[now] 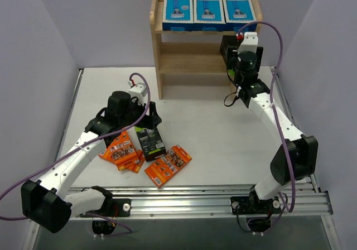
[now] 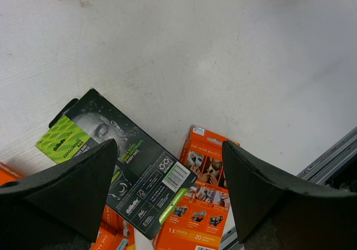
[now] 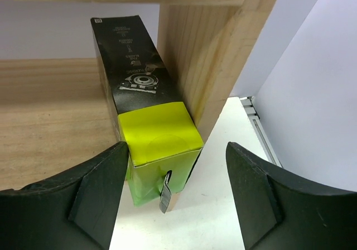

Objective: Place and organize the shaving razors onto the shelf
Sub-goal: Place the shaving razor onto shelf

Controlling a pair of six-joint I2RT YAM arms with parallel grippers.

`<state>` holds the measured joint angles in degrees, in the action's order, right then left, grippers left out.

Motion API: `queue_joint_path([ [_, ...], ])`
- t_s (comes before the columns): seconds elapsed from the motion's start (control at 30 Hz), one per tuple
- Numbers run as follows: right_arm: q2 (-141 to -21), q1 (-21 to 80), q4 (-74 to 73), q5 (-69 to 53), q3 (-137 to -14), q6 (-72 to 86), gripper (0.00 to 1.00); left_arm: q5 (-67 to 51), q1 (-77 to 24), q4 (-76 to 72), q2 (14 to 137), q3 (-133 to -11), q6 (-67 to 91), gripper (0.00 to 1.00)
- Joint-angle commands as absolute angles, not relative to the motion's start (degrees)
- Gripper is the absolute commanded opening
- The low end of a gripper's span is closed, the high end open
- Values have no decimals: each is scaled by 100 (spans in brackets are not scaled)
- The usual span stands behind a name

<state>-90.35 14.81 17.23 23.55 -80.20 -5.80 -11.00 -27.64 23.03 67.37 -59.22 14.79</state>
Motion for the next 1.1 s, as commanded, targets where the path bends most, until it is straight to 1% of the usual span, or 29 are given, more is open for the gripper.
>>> queue_joint_path([
  [0.0, -8578, 1433, 2013, 2444, -8051, -527, 66, -1213, -2725, 2268, 6715, -6170, 1459, 85],
  [0.2, -8394, 1433, 2039, 2224, -7884, -448, 66, -1230, -2698, 2233, 6724, -6152, 1476, 85],
  [0.43, -7981, 1433, 2118, 2136, -7551, -264, 63, -1231, -2681, 2224, 6741, -6144, 1477, 85],
  [0.63, -7647, 1433, 2065, 2022, -7270, -1, 55, -1239, -2681, 2224, 6733, -6144, 1477, 85],
  [0.67, -7603, 1433, 2074, 1917, -7208, 0, 51, -1239, -2681, 2206, 6732, -6144, 1477, 85],
  [0.7, -7568, 1441, 2144, 1855, -7137, 191, 49, -1248, -2681, 2206, 6724, -6135, 1477, 85],
  [0.77, -7488, 1581, 2293, 1802, -6857, 281, 46, -1248, -2681, 2171, 6706, -6117, 1477, 85],
  [0.9, -7655, 2126, 2820, 2099, -6461, -25, 46, -1283, -2681, 2109, 6715, -6082, 1494, 85],
  [1.07, -8384, 2820, 3260, 2539, -6442, -701, 46, -1266, -2681, 2065, 6689, -6064, 1485, 85],
])
